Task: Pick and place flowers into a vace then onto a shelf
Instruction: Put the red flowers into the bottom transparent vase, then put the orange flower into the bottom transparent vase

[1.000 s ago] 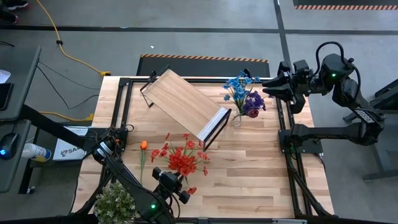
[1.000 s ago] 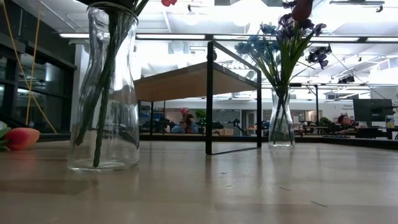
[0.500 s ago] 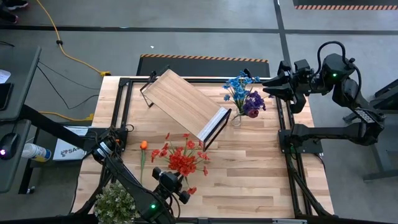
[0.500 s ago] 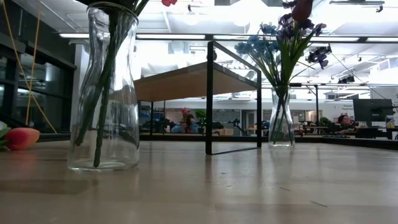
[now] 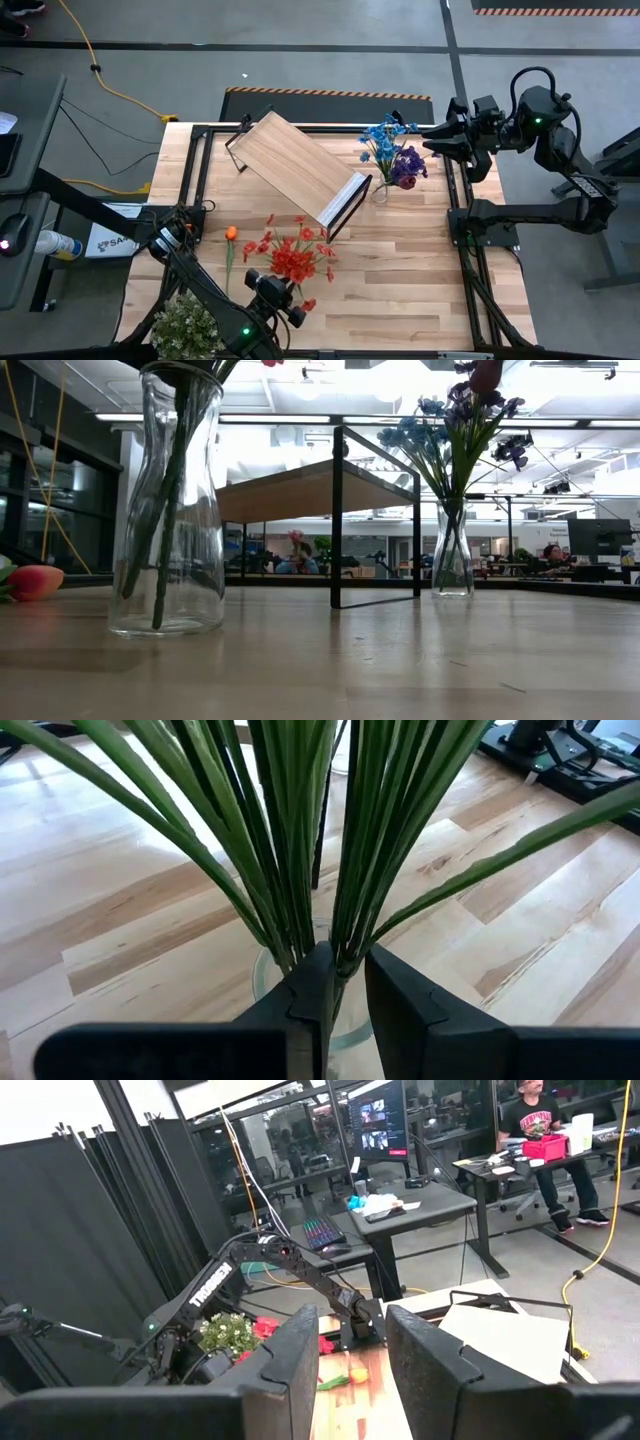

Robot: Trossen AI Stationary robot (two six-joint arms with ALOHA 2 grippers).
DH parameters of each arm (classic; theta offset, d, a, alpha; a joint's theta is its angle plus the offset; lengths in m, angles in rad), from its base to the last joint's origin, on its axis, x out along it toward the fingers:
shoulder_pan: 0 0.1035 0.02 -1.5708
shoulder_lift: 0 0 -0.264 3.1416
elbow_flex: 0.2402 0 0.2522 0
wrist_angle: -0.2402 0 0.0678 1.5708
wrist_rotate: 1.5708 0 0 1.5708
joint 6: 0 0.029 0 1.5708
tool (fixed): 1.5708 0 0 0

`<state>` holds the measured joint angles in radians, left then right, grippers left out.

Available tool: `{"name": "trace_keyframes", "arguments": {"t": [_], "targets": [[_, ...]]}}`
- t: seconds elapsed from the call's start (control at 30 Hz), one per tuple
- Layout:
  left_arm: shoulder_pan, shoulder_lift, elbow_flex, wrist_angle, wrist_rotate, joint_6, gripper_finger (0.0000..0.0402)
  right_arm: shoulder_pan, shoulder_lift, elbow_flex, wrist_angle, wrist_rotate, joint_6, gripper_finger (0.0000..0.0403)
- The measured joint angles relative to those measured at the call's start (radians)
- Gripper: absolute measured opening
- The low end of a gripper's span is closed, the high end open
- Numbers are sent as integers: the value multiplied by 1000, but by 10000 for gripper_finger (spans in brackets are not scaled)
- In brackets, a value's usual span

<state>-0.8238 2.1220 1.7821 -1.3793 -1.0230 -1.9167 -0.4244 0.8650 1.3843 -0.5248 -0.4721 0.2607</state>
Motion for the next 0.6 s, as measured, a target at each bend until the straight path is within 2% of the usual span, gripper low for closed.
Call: {"name": "trace_keyframes", "arguments": {"t": [0.13,0.23,0.6], "targets": [[0,0,0,1,2,0,101,0,0,0,0,-4,0,110],[0,0,0,0,0,1,123,0,0,0,0,-5,0,110],[-2,0,0,2,-14,2,283,0,0,0,0,-5,0,110]]}}
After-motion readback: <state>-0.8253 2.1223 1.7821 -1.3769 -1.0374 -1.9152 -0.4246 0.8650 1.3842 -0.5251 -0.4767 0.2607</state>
